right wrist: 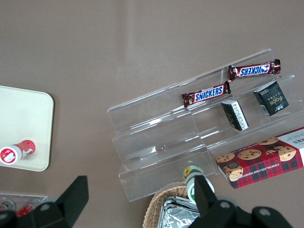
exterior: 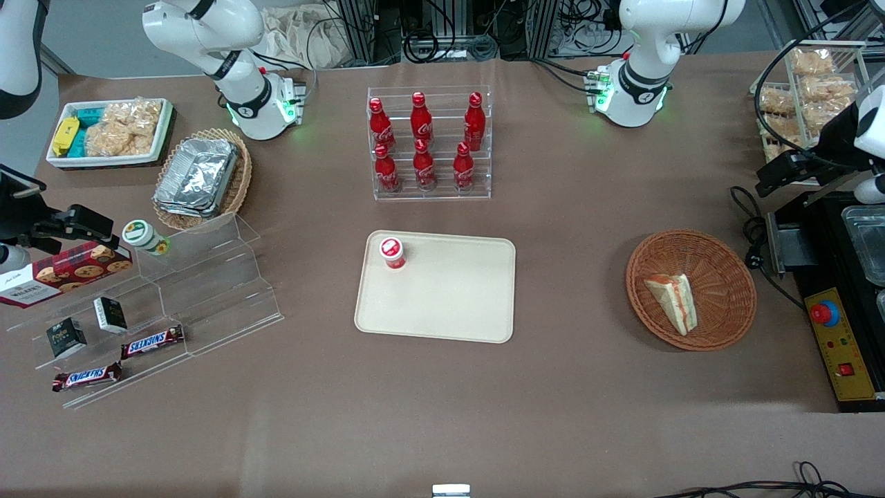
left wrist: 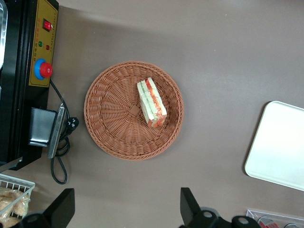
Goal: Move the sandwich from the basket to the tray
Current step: 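Move the left gripper down over the sandwich in the wicker basket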
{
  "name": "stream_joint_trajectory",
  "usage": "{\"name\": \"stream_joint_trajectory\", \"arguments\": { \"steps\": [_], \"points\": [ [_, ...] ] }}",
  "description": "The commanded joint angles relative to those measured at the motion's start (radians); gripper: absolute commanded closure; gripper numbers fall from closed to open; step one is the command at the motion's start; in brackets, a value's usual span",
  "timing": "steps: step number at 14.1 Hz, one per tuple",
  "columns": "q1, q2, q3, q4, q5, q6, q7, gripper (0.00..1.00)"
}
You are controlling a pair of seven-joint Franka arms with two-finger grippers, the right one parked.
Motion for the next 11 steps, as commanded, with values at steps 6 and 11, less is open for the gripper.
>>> {"name": "stream_joint_trajectory", "arguments": {
  "steps": [6,11],
  "points": [
    [-0.001,0.014,0.002,0.022,-0.008,-0.037,-0.011,0.00],
    [-0.015,0.168,-0.006,-0.042,-0.011,0.076,-0.043,0.00]
  ]
}}
